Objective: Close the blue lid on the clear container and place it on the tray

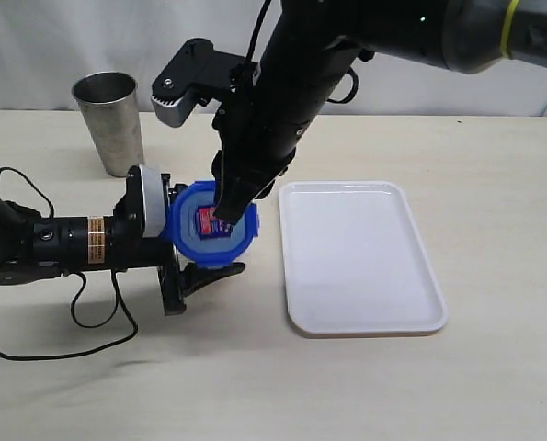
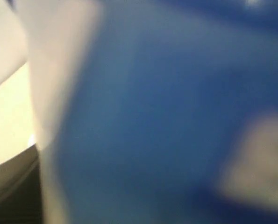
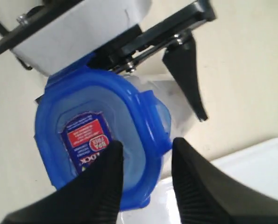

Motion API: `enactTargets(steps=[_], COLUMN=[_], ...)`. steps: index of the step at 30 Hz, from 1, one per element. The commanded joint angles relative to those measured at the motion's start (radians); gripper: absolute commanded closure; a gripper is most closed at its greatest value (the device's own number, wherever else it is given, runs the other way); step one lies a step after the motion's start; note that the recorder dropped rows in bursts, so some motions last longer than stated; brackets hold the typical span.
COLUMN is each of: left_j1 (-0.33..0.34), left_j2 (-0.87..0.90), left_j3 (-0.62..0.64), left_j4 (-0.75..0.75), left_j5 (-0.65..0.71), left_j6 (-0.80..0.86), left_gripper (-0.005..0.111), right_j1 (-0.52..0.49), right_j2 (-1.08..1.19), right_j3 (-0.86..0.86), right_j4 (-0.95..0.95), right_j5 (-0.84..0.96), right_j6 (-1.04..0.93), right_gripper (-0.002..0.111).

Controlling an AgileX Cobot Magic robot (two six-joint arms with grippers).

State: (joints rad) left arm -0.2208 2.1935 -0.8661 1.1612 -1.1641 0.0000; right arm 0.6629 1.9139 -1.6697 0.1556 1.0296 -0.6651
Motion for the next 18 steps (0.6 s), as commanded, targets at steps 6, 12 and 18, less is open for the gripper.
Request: enactTargets(steps=[6, 12, 18], left_j1=[0.005, 0.005, 0.005], left_j2=[-0.012, -0.024, -0.077], left_j3=[0.002, 0.002, 0.002], left_j4=[-0.039, -0.037, 0.013], left_j5=[-0.057, -0.057, -0.057], left_j6=[-0.292, -0.296, -0.343], left_gripper=[0.107, 0.107, 0.107], right_j1=[-0.032, -0.032, -0.037], right_j2=[-0.077, -0.112, -0.112], right_j3=[0.018, 0.018, 0.091], right_j4=[-0.115, 0.055, 0.072], right_j5=[-0.090, -0.112, -0.131], right_j6=[0.217, 0.206, 0.209], right_gripper=[0.076, 0.076, 0.104])
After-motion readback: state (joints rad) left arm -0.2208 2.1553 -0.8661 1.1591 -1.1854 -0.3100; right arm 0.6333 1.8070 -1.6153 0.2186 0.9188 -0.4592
